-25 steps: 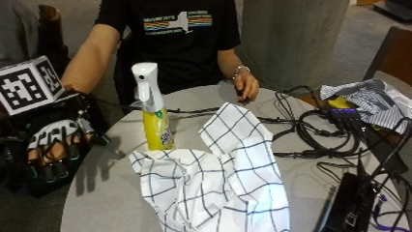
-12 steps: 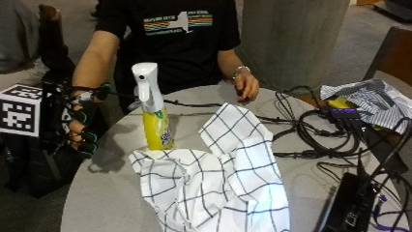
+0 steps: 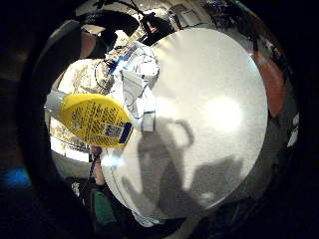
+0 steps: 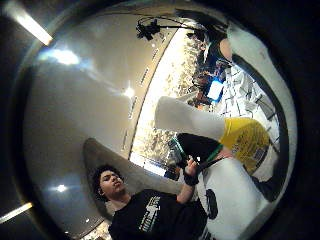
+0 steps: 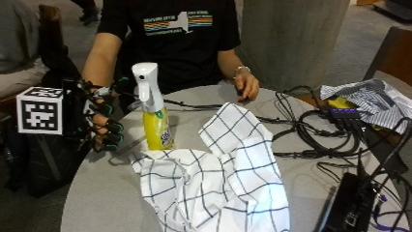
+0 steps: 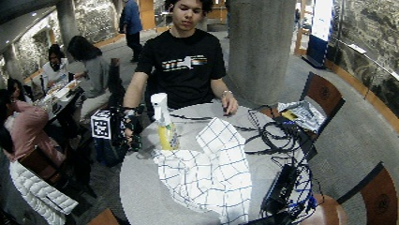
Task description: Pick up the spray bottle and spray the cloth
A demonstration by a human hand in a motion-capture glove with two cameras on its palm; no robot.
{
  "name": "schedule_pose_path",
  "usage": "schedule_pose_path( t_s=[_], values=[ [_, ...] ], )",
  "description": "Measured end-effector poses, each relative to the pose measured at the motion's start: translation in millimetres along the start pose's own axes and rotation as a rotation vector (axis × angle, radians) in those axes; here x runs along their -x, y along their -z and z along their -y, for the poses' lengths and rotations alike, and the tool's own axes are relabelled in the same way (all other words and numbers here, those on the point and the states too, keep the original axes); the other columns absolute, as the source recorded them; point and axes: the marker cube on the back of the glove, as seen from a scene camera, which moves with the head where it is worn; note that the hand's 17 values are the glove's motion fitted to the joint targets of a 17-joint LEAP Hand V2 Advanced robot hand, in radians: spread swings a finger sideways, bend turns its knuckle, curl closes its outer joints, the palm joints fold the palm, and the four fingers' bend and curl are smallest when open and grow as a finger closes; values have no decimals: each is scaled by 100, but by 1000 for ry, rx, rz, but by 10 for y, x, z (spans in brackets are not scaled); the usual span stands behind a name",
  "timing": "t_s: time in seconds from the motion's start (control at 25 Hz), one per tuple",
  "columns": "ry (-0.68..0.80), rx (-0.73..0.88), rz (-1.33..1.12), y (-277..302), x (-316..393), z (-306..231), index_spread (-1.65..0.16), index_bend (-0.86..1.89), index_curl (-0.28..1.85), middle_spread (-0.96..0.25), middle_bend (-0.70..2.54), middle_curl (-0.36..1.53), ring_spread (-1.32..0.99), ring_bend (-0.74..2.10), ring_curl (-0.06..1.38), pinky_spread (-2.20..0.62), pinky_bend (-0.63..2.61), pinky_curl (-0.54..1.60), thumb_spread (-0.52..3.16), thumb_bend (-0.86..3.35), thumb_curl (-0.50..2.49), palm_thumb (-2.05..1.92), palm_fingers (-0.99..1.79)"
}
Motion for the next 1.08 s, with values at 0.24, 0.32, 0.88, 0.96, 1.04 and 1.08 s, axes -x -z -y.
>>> schedule_pose_path(
  t_s=[0.24, 0.32, 0.88, 0.96, 1.04, 1.08],
  values=[
    [30, 45, 1, -203, 55, -45, -37, 10, 17, -3, 30, 34, -6, 46, 30, 19, 51, 33, 103, -2, 31, 60, 62],
    [47, 41, 5, -240, 76, -35, -37, 9, 17, -3, 29, 34, -6, 46, 30, 20, 51, 33, 103, -2, 32, 60, 61],
    [122, -111, 85, -205, 194, -21, -27, 34, 30, -10, 35, 42, -12, 58, 39, -18, 50, 35, 62, 13, 52, 107, 128],
    [125, -111, 91, -201, 203, -29, -27, 37, 33, -11, 38, 44, -13, 61, 41, -20, 51, 37, 53, 14, 55, 110, 130],
    [127, -110, 98, -204, 210, -29, -26, 39, 35, -12, 40, 46, -14, 62, 43, -22, 53, 39, 44, 13, 57, 112, 130],
    [127, -112, 103, -208, 215, -24, -26, 40, 37, -12, 40, 46, -14, 63, 43, -23, 53, 39, 40, 13, 57, 113, 129]
  ],
)
